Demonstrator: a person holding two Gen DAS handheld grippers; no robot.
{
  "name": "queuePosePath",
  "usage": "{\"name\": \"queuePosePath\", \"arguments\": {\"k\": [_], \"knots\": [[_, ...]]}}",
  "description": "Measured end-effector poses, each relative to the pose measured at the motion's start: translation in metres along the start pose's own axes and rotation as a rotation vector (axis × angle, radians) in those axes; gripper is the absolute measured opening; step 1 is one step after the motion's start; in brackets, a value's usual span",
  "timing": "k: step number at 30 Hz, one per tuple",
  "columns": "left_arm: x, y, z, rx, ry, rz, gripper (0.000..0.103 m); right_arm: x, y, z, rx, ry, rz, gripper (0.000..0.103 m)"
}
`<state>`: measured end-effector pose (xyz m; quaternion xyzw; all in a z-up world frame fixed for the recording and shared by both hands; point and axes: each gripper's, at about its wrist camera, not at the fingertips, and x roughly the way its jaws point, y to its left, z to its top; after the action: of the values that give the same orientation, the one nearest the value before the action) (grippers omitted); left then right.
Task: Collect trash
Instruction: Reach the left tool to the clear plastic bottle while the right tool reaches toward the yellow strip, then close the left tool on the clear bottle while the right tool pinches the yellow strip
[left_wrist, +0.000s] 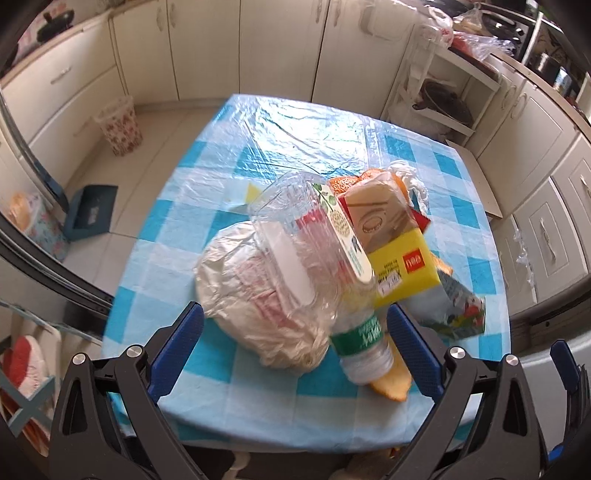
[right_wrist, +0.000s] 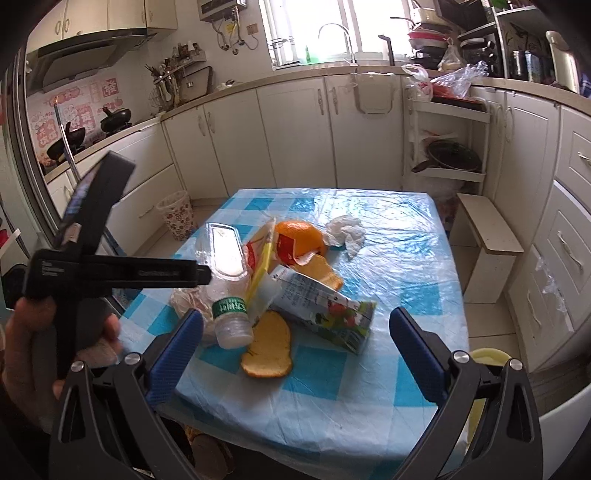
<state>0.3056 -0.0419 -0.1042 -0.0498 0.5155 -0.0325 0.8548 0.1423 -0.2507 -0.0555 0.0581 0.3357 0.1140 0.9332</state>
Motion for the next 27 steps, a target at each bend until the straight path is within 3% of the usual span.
{"name": "queuePosePath", "arguments": {"k": [3,14,16,18,20,22,27], "knots": [[0.018,0.004,0.011,-0.037,0.029,-0.007,0.095,0.019,0.0,0.013,-0.012,0.017,0.053,0.093],[0.05,0.016,0.034,-0.115,0.094,-0.088,0.095,0.096,0.013,0.028,-0.034,0.173,0.171,0.049],[0.052,0.016,0.035,-0.117,0.096,-0.1,0.095,0.107,0.012,0.028,-0.017,0.203,0.188,0.035],[0.053,0.016,0.037,-0.116,0.096,-0.102,0.094,0.112,0.009,0.026,0.015,0.222,0.22,0.011],[0.056,0.019,0.038,-0.124,0.101,-0.109,0.087,0.112,0.008,0.026,0.027,0.221,0.237,0.007],[0.058,0.02,0.04,-0.138,0.106,-0.136,0.074,0.111,0.008,0.027,0.027,0.21,0.252,0.005],[0.053,0.016,0.041,-0.131,0.074,-0.173,0.065,0.113,0.004,0.025,0.059,0.21,0.285,0.005]]}}
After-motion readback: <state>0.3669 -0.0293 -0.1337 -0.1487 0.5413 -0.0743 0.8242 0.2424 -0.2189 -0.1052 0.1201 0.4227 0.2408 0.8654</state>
